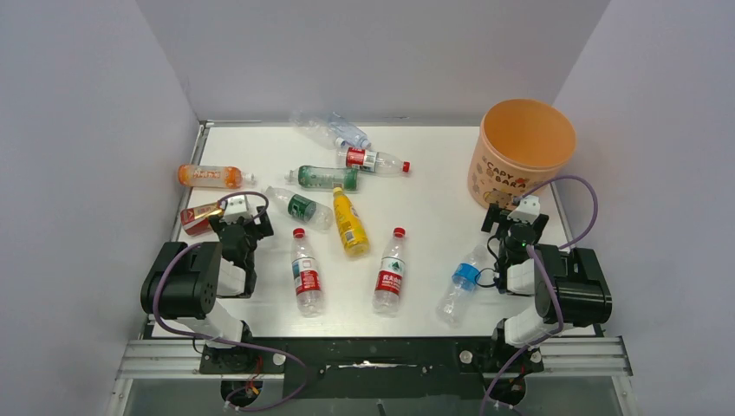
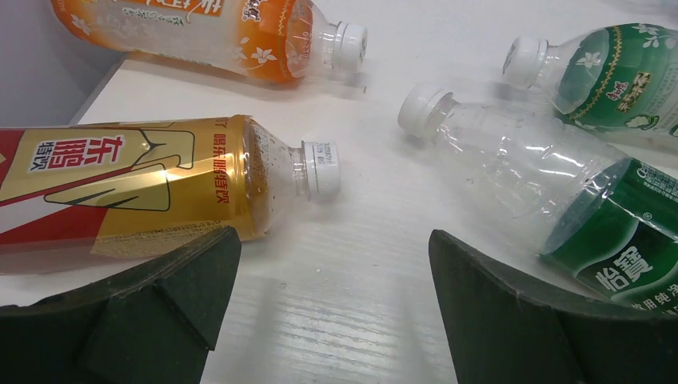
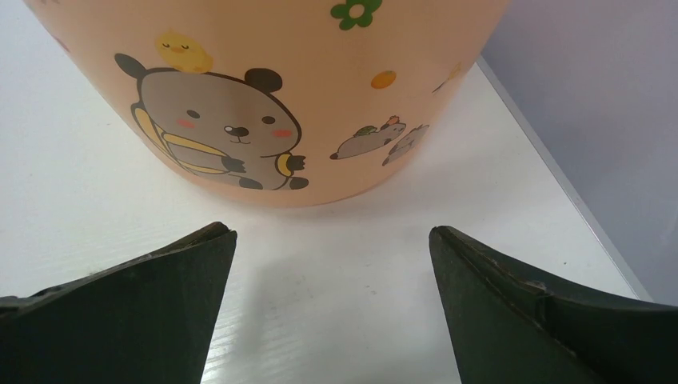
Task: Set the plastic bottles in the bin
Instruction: Pick up the plastic bottle at the center of the board.
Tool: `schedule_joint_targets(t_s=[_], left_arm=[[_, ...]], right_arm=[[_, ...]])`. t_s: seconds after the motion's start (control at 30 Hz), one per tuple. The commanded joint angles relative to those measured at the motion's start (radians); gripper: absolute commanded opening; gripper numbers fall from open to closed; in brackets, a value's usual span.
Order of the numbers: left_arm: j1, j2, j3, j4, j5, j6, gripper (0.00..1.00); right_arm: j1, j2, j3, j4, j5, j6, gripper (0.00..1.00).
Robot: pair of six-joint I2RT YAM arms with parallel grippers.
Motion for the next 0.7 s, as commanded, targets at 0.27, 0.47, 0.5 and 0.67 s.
schedule_joint_targets(t_s=[0.27,0.47,0.5,0.67], left_arm=[[0.01,-0.005,0.017,0.05,0.018,-0.002,0.89],[0.011,-0.006,0.017,0.049,0.019,-0.002,0.89],[0.011,-0.005,0.017,0.049,0.019,-0.002,0.89],[0.009,-0.011,0.017,0.049,0.022,0.009,0.89]], right_arm=[[-0.008,-0.01,0.026,0.053,-0.008,0.007,0.98],[-0.008,-0.011,0.025,0.054,-0.009,0.008,0.98],[-0.008,-0.011,0.025,0.054,-0.008,0.007,0.98],[-0.008,-0.011,0.025,0.053,-0.008,0.007,0.98]])
